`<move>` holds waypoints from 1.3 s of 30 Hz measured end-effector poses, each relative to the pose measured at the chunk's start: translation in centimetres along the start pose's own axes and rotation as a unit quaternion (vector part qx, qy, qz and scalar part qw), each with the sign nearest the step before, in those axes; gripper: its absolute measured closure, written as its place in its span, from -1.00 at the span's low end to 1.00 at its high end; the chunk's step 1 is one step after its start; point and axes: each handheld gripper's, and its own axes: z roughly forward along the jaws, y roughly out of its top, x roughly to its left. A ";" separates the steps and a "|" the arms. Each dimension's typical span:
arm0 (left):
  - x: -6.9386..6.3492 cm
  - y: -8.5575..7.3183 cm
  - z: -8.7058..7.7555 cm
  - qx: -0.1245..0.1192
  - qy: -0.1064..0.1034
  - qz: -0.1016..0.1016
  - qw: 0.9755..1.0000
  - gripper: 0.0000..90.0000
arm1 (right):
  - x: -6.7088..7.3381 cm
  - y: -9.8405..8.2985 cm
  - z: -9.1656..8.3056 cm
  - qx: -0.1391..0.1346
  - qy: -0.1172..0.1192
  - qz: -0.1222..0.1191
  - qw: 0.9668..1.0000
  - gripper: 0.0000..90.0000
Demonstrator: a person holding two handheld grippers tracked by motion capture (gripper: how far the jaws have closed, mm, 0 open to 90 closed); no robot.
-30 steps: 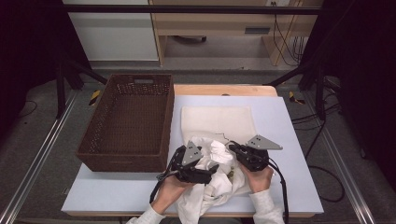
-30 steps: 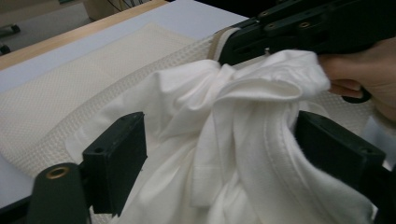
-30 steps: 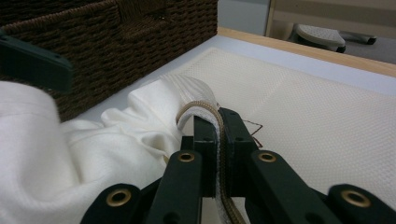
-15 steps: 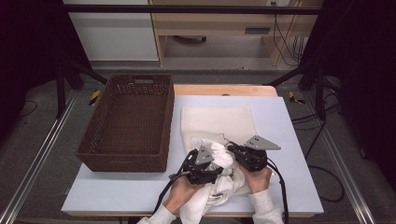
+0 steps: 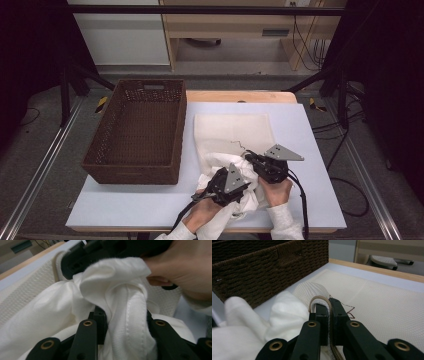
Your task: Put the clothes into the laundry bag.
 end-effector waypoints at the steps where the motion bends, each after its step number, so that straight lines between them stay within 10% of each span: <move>1: 0.2 -0.1 0.9 0.007 0.007 0.000 1.000 0.52 | 0.0 0.1 0.0 -0.002 0.002 0.000 1.000 0.92; 11: 1.3 0.0 2.3 0.017 0.023 -0.025 0.999 0.15 | 0.5 0.3 -0.3 -0.007 0.010 -0.004 1.000 0.92; 20: 1.6 -0.1 -2.1 -0.006 0.038 -0.038 0.999 -0.46 | 0.5 0.2 -0.5 -0.005 0.010 -0.002 1.000 0.92; 27: 3.9 -0.8 -4.9 -0.005 0.024 -0.072 0.997 -0.60 | 0.6 0.1 -0.5 0.001 0.013 -0.010 1.000 0.92; 39: 3.4 1.4 -6.1 -0.039 0.029 -0.061 0.997 -0.57 | 0.6 0.1 -0.6 -0.003 0.014 -0.011 1.000 0.92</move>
